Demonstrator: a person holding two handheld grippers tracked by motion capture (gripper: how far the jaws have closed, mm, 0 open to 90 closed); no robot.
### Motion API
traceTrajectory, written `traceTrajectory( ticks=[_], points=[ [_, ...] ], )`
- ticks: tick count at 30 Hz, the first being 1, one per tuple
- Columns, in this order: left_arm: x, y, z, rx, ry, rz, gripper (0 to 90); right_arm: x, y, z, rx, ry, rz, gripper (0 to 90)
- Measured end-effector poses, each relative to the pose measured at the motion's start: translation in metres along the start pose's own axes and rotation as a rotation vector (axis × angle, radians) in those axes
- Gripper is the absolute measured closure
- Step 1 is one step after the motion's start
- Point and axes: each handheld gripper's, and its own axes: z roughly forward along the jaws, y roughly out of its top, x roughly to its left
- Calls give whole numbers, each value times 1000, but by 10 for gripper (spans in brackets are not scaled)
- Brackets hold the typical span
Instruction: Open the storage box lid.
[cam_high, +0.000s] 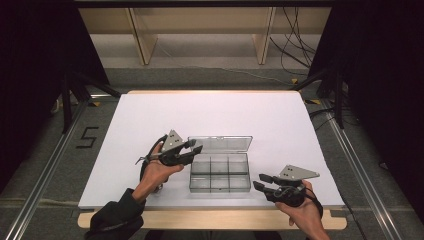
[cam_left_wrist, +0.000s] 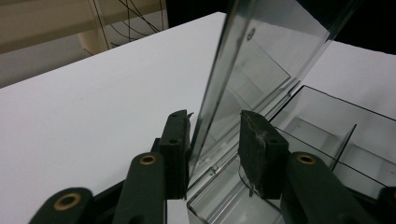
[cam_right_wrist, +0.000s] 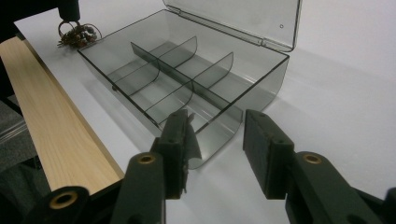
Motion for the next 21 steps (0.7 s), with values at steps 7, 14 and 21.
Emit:
traceTrajectory(
  ticks=[7, 14, 21],
  points=[
    [3, 1, 3, 0, 1, -26, 627, -1, -3, 1, 2, -28, -4, 508],
    [5, 0, 6, -13, 10, -31, 628, 4, -6, 5, 47, -24, 35, 421],
    [8, -1, 9, -15, 13, -39, 629, 4, -7, 4, 46, -17, 24, 424]
  ],
)
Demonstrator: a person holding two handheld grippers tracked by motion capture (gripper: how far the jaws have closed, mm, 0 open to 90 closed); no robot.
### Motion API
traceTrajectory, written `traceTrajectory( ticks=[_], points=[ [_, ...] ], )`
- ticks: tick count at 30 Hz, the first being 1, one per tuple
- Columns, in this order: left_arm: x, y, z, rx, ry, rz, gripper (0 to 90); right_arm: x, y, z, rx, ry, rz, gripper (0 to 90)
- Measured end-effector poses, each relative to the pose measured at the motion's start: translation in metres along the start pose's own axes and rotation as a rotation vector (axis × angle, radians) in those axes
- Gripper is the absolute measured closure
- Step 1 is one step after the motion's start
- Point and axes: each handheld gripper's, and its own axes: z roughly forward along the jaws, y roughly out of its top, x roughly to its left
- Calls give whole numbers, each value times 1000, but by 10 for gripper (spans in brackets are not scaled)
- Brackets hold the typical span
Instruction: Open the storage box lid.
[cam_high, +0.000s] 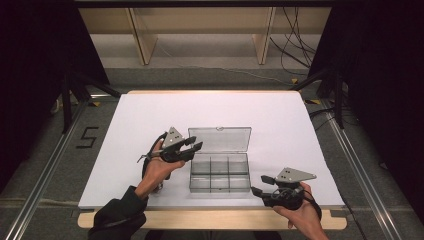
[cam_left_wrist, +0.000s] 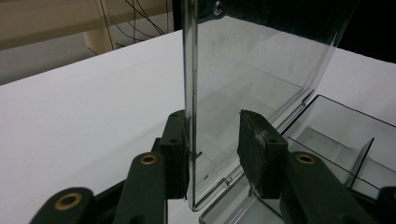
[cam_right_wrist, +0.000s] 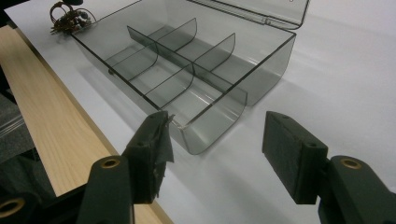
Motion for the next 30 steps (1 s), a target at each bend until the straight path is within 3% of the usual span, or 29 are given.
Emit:
traceTrajectory(
  ticks=[2, 3, 4, 6, 11, 12, 14, 15, 18, 21, 22, 29, 30],
  points=[
    [1, -1, 1, 0, -4, -11, 632, -1, -1, 0, -13, -22, -2, 424],
    [1, -1, 2, -5, -7, -18, 631, -3, 0, 0, -21, -30, -34, 424],
    [1, -1, 2, -2, 1, -14, 630, -3, -1, 0, -6, 3, -7, 425],
    [2, -2, 3, -5, -3, -21, 627, -2, -1, 0, -13, -18, -3, 425],
    [3, -3, 5, 1, -2, -19, 625, -4, -1, 0, -15, -2, -11, 428],
    [3, -4, 5, 3, -1, -22, 624, -1, -2, 0, -2, -2, 26, 428],
    [3, -5, 6, 9, -5, -19, 622, -1, -2, 0, -5, -15, 23, 429],
    [3, -6, 7, 11, -1, -28, 620, -1, -2, 1, -1, 5, 18, 430],
    [3, -8, 9, 18, -3, -42, 610, -2, -2, 1, -3, -18, 3, 430],
    [3, -9, 12, 29, 8, -37, 603, -2, -2, 1, -4, -7, 7, 432],
    [4, -9, 13, 32, 7, -52, 603, -2, -2, 1, 0, -7, 24, 432],
    [6, -10, 15, 51, -1, -59, 601, -3, -3, 3, -10, -4, 18, 434],
    [6, -10, 16, 54, -4, -50, 594, -5, -2, 2, -13, -4, -2, 434]
  ],
)
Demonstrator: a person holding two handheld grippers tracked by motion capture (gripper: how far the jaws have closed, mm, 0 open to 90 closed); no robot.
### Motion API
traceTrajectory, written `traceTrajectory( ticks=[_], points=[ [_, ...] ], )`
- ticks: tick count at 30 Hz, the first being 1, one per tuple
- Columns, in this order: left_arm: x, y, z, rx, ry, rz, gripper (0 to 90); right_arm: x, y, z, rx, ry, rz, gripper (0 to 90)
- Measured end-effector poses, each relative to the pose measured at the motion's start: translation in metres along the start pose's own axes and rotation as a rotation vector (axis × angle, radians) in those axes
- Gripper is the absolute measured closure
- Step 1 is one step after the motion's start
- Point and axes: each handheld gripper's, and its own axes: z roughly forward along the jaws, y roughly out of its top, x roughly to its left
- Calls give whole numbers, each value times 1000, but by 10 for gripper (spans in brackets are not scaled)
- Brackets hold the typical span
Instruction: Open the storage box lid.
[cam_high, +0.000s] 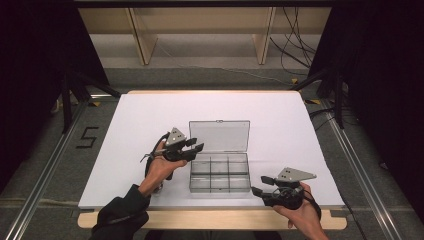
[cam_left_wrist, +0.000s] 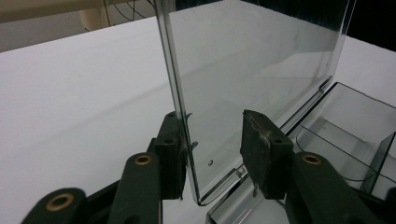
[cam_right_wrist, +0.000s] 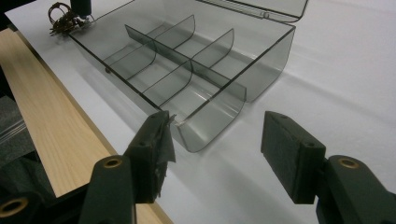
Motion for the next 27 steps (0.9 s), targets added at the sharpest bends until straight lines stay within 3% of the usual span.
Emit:
traceTrajectory(
  ticks=[4, 6, 10, 15, 18, 19, 20, 24, 25, 27],
  points=[
    [0, 1, 2, 14, 7, -21, 590, -1, 0, 1, 6, 7, 8, 434],
    [0, 1, 3, 21, 14, -11, 582, -1, 0, 0, -3, 3, 2, 435],
    [0, 1, 4, 30, 15, -31, 577, -2, 0, -1, 6, -18, -8, 435],
    [2, 0, 6, 41, 9, -55, 569, -2, -1, 1, 8, 16, 7, 435],
    [3, 0, 7, 47, 8, -65, 564, -3, -1, 0, 7, -13, -16, 435],
    [3, 0, 8, 44, 4, -73, 564, -2, -1, 1, 7, 17, -1, 435],
    [3, 0, 7, 49, 5, -65, 566, -2, -1, -1, 11, -7, -6, 435],
    [4, 0, 8, 57, -3, -76, 569, -2, -1, 0, 13, -7, -10, 436],
    [4, 0, 8, 59, -2, -83, 569, -3, -1, 1, 13, 16, -3, 436],
    [5, 0, 8, 61, -5, -87, 567, -2, -1, -1, 11, -7, -8, 436]
  ],
)
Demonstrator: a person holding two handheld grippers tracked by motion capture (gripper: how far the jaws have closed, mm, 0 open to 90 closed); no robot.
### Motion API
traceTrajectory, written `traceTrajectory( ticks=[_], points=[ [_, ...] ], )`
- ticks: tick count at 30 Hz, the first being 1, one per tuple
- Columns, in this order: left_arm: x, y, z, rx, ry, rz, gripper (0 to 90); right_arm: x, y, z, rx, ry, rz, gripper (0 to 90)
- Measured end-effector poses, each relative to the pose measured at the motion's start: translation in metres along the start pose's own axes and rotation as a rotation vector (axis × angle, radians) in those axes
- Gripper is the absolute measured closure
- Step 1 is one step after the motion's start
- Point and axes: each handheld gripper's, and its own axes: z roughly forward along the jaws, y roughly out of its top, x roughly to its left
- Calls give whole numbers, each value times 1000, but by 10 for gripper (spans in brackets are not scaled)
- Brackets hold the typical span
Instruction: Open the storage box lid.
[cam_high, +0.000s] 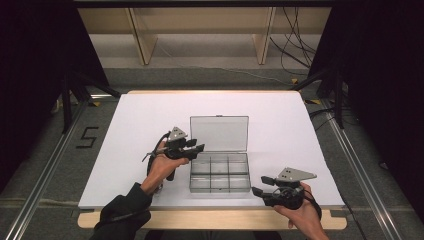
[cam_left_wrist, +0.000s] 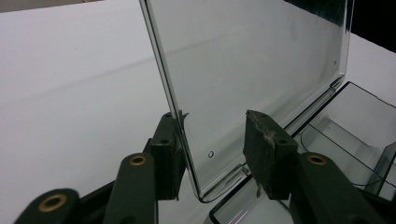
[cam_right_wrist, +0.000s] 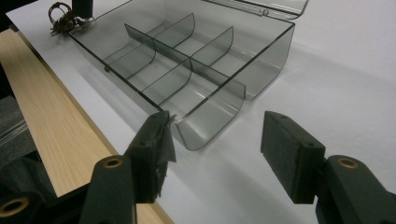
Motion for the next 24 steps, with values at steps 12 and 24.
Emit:
traceTrajectory(
  ticks=[12, 24],
  points=[
    [2, -2, 2, 14, -8, -39, 548, 0, 0, 0, 4, -3, -4, 439],
    [2, -1, 2, 30, -2, -96, 544, 1, -1, 1, -2, 18, 28, 441]
  ],
)
